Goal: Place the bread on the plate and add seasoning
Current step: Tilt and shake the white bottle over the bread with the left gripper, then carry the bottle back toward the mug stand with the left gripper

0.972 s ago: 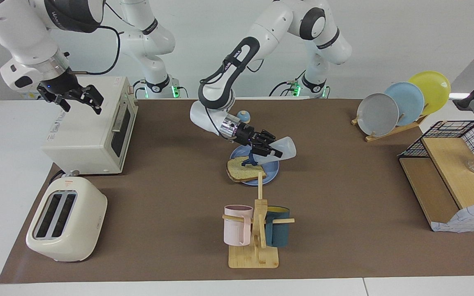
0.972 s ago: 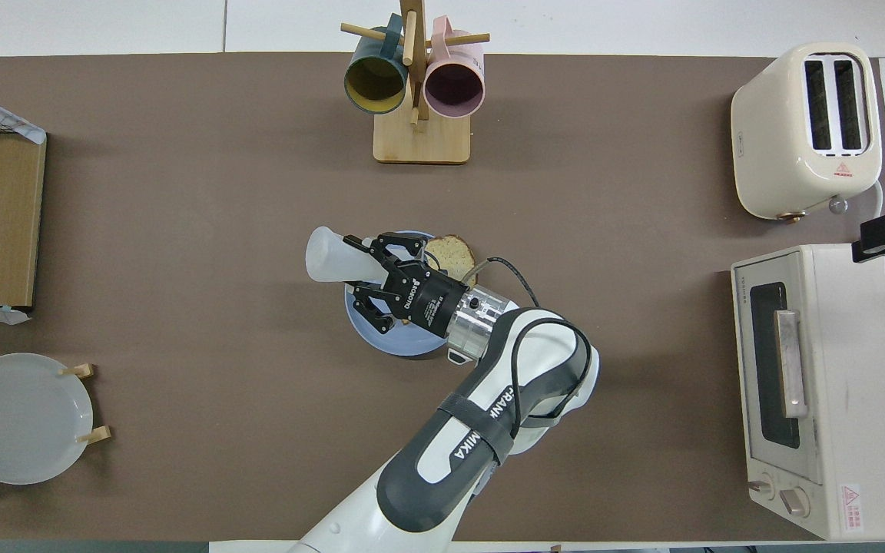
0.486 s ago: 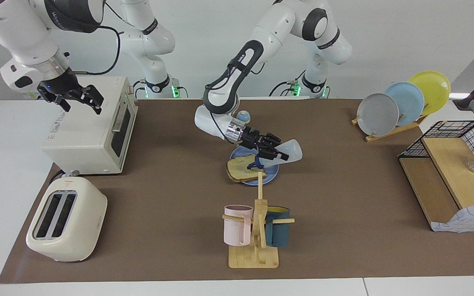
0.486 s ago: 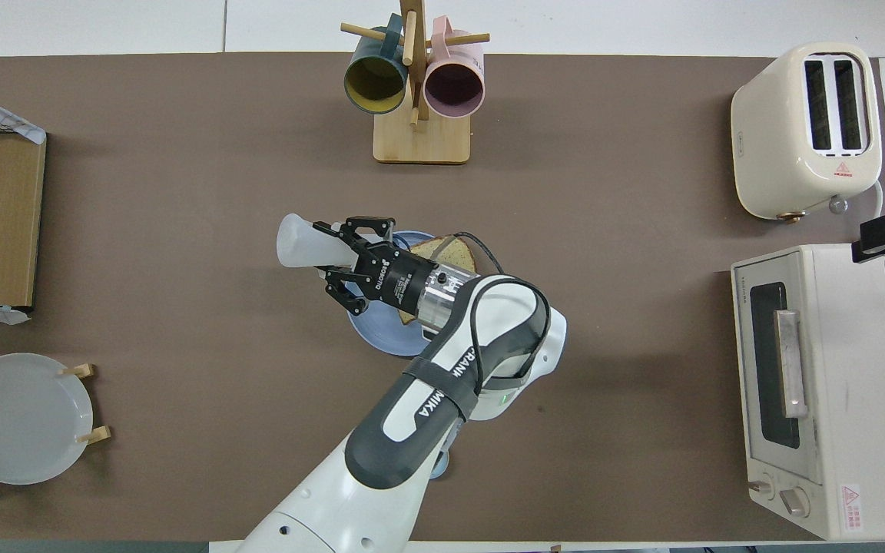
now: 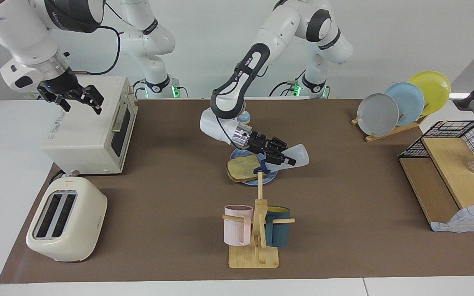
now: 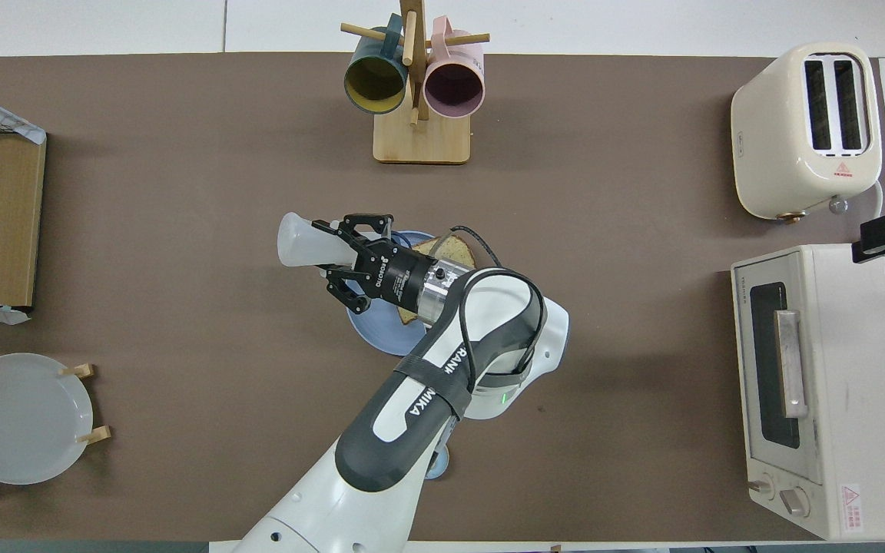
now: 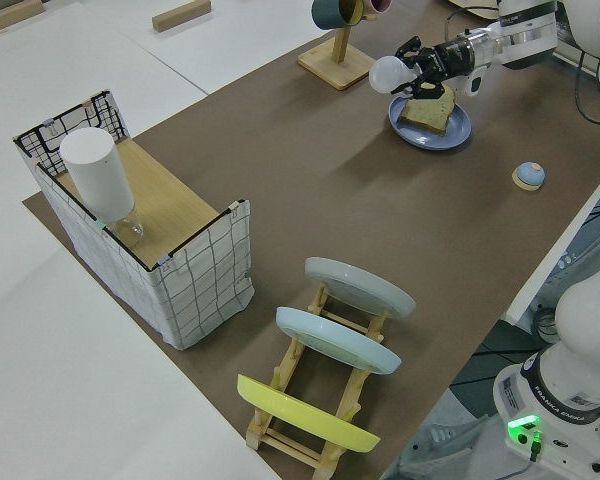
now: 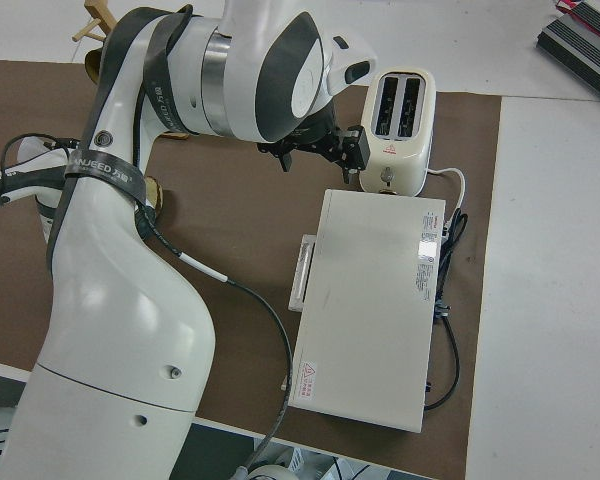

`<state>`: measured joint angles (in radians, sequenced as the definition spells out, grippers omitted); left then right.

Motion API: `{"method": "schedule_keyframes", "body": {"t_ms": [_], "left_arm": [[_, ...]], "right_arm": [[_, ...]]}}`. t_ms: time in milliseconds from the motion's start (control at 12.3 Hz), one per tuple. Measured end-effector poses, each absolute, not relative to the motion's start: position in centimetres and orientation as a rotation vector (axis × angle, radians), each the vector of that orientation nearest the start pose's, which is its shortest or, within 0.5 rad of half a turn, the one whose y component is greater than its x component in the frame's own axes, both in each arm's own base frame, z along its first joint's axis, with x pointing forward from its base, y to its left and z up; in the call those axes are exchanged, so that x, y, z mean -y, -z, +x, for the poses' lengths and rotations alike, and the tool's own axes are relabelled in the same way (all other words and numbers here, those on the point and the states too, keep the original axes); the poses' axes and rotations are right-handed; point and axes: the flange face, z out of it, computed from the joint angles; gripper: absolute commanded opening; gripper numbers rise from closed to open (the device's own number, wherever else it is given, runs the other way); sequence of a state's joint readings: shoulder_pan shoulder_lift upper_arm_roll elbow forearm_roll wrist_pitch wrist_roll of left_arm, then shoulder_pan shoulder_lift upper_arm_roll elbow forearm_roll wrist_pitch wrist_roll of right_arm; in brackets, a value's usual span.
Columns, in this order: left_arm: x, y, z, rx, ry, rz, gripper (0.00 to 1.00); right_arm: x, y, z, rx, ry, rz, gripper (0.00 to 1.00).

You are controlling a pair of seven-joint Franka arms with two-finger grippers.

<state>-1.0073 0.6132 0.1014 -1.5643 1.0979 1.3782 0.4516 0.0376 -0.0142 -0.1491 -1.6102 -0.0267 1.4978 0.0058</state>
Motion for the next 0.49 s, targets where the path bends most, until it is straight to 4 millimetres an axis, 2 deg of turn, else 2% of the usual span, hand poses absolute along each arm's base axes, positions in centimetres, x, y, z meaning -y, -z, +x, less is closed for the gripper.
{"method": "schedule_keyframes", "body": {"t_ms": [81, 243, 405, 486], "left_arm": [[44.8, -34.0, 46.0, -1.33, -0.439, -1.298, 0.0], [44.6, -39.5, 44.9, -1.338, -0.384, -1.459, 0.0], [42.8, -44.9, 44.5, -1.227, -0.267, -1.74, 0.0], [41.0, -48.0, 44.8, -1.169, -0.22, -1.892, 0.0]], "right_arm": [[6.4, -60.8, 53.7, -0.186, -0.157, -3.152, 1.0], [6.4, -60.8, 53.7, -0.186, -0.156, -3.152, 1.0], [6.4, -60.8, 53.7, -0.186, -0.157, -3.151, 1.0], [6.4, -60.8, 53.7, -0.186, -0.157, -3.151, 1.0]]}}
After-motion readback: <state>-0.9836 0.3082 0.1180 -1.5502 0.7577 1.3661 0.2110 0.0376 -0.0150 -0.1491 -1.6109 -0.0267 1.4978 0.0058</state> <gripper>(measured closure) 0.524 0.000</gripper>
